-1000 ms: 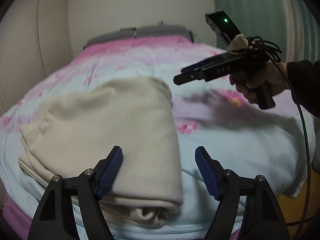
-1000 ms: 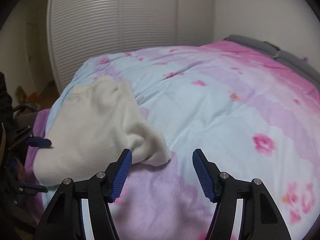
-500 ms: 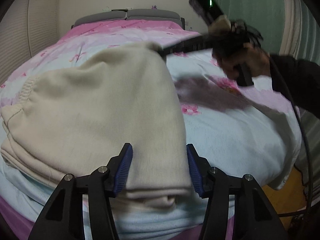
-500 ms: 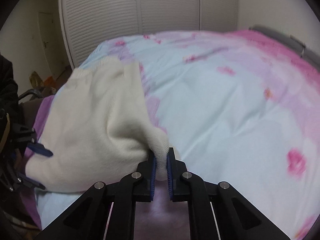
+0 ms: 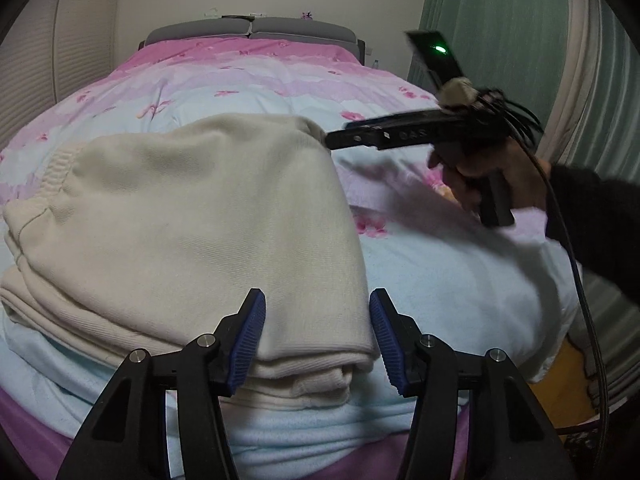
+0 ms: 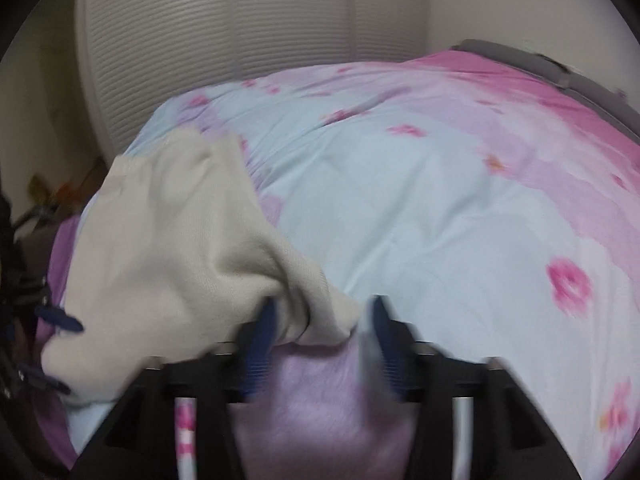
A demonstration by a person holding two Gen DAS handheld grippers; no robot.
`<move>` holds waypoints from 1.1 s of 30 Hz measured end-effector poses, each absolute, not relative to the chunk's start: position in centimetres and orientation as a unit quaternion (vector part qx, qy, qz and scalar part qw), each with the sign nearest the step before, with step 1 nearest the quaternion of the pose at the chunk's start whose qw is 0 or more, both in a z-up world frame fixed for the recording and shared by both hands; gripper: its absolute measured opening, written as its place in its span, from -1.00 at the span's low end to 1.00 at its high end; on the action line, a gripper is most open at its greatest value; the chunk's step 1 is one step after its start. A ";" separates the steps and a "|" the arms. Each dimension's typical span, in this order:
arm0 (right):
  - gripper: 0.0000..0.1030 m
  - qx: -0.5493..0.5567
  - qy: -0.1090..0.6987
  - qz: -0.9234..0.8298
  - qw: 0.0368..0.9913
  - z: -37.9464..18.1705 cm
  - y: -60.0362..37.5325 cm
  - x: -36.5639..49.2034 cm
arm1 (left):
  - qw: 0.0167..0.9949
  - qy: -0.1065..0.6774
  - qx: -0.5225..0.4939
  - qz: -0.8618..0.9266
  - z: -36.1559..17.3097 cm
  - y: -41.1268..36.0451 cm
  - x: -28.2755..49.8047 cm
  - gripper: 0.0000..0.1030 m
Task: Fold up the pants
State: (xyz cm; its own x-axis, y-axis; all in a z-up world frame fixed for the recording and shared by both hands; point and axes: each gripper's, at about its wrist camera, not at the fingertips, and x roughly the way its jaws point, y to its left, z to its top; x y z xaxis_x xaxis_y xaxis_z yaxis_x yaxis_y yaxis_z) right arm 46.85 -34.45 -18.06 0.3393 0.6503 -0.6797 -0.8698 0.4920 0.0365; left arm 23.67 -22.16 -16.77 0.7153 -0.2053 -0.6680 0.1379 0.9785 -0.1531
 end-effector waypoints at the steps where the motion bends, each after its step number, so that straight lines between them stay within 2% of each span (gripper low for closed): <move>1: 0.15 -0.160 0.326 0.463 0.808 -17.8 -35.1 46.3 | 0.928 0.360 -0.048 -0.090 -16.3 -21.7 23.4 0.04; 3: 0.20 -0.149 0.319 0.424 0.835 -16.8 -36.1 44.4 | 0.932 0.347 -0.053 -0.091 -15.2 -20.6 22.8 0.07; 6: 0.26 -0.109 0.305 0.369 0.871 -15.1 -37.3 41.0 | 0.938 0.332 -0.053 -0.089 -13.6 -18.4 21.9 0.24; 9: 0.48 -0.059 0.288 0.323 0.900 -13.6 -37.7 36.8 | 0.944 0.316 -0.058 -0.068 -12.1 -14.8 21.4 0.38; 10: 0.63 -0.044 0.280 0.312 0.907 -13.2 -37.7 35.5 | 0.947 0.312 -0.061 -0.055 -11.7 -13.2 21.3 0.43; 12: 0.75 -0.019 0.270 0.266 0.925 -12.6 -37.5 32.4 | 0.950 0.304 -0.069 -0.026 -11.0 -10.0 21.2 0.54; 15: 0.76 0.046 0.249 0.212 0.944 -12.3 -37.1 28.3 | 0.951 0.296 -0.089 0.011 -10.3 -4.9 21.5 0.69; 18: 0.90 0.127 0.244 0.164 0.947 -12.5 -36.5 25.4 | 0.947 0.300 -0.113 0.021 -10.2 -0.6 21.9 0.73; 22: 0.90 0.203 0.257 0.117 0.938 -13.4 -35.1 23.2 | 0.937 0.306 -0.166 0.013 -10.9 3.7 22.5 0.73; 33: 0.90 0.287 0.316 0.068 0.902 -18.3 -33.0 21.6 | 0.893 0.387 -0.225 -0.042 -16.6 5.5 25.7 0.73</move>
State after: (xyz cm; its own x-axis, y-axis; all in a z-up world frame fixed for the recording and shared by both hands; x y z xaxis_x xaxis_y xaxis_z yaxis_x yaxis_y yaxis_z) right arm 21.56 -33.00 -18.33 0.7909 0.3043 -0.5309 0.0586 0.8260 0.5607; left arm 25.70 5.51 -16.61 0.6966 -0.2502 -0.6724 -0.0989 0.8947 -0.4355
